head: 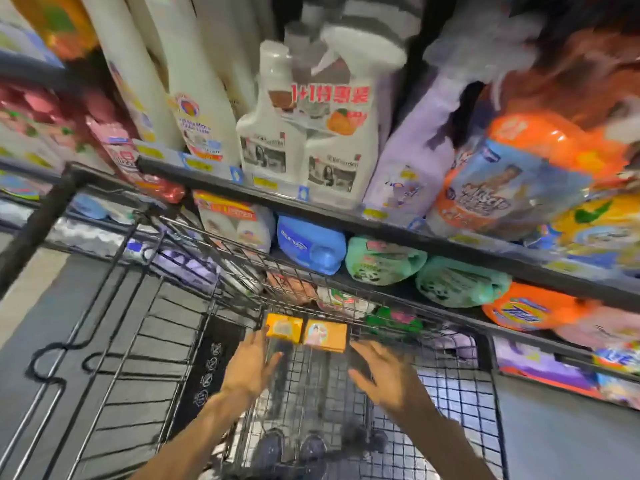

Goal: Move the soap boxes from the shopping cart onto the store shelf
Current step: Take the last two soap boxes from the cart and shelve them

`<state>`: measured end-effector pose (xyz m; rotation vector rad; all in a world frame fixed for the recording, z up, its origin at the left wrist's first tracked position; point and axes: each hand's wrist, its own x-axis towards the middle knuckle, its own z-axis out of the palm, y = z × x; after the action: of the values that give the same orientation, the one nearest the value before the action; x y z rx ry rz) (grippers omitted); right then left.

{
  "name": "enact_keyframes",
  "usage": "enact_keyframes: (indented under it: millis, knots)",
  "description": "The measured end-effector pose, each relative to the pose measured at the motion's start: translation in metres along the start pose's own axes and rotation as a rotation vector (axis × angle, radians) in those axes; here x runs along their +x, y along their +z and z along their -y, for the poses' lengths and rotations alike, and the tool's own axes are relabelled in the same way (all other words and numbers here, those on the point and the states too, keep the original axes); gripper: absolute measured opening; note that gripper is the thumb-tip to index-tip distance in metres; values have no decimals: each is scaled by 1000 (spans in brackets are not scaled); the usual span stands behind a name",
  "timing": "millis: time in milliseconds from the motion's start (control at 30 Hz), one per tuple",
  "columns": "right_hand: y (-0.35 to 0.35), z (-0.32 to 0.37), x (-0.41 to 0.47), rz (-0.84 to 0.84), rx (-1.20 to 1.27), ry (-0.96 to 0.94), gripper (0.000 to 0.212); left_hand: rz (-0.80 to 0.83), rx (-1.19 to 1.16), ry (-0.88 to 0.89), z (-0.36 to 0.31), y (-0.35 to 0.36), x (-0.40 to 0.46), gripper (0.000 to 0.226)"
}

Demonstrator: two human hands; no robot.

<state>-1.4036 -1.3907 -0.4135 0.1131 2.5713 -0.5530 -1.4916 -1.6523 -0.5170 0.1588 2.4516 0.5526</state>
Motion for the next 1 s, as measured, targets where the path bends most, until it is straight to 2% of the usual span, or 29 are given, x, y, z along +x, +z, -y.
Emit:
enact_keyframes:
  millis: [100, 400, 533, 600, 667, 733, 867, 1000]
  knots:
    - [32, -9, 19, 2, 137, 72, 49, 7, -67, -37, 15, 30, 45, 70]
    - [96, -38, 73, -5, 109, 119, 47, -57, -66, -93, 43, 79, 129, 90]
    - [108, -46, 89, -22, 177, 190, 47, -36, -66, -130, 39, 81, 141, 79]
    - [111, -47, 92, -39, 237, 216, 47, -34, -93, -132, 39, 81, 145, 81]
    - [114, -46, 92, -52, 216, 193, 42, -42, -143, -142, 40, 80, 145, 84]
    - [115, -47, 92, -75, 247, 204, 36, -64, -187, -136, 43, 78, 141, 78]
    - [119, -51, 105, -145, 427, 324, 23, -89, -280, -103, 51, 68, 122, 64]
    - [125, -49, 126, -167, 461, 394, 20, -107, -254, -49, 51, 55, 93, 60]
